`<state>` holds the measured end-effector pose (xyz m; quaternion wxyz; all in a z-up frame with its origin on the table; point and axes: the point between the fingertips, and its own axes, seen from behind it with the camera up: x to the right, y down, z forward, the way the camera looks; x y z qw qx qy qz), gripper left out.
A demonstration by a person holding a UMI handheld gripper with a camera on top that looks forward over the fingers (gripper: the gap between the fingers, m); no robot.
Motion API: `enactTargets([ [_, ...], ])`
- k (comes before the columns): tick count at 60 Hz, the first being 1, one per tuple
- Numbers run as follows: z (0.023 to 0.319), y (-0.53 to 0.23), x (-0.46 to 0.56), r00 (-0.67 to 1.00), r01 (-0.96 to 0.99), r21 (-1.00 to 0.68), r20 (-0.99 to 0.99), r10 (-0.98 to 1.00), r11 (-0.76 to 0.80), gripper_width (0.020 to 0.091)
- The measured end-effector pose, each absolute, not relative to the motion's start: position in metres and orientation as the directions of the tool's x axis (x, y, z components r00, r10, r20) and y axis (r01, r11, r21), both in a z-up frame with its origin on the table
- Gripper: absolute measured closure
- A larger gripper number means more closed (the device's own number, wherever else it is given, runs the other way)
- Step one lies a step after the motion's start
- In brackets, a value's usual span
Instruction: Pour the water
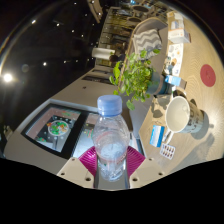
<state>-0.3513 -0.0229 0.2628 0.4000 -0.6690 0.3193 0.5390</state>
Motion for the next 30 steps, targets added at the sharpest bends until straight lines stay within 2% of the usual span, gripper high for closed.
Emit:
enactTargets([
  [10, 0.244, 0.003, -0.348, -0.186, -0.864, 0.233, -0.971, -0.148, -0.447, 0.0758],
  [16, 0.235, 0.01, -0.351, -0.355, -0.807, 0.415, -0.91, -0.216, -0.42, 0.0757],
  [22, 0.221, 0.01, -0.351, -0.422, -0.771, 0.5, -0.865, -0.271, -0.395, 0.0756],
  [30, 0.213, 0.01, -0.351, -0.416, -0.764, 0.505, -0.861, -0.293, -0.401, 0.0757],
])
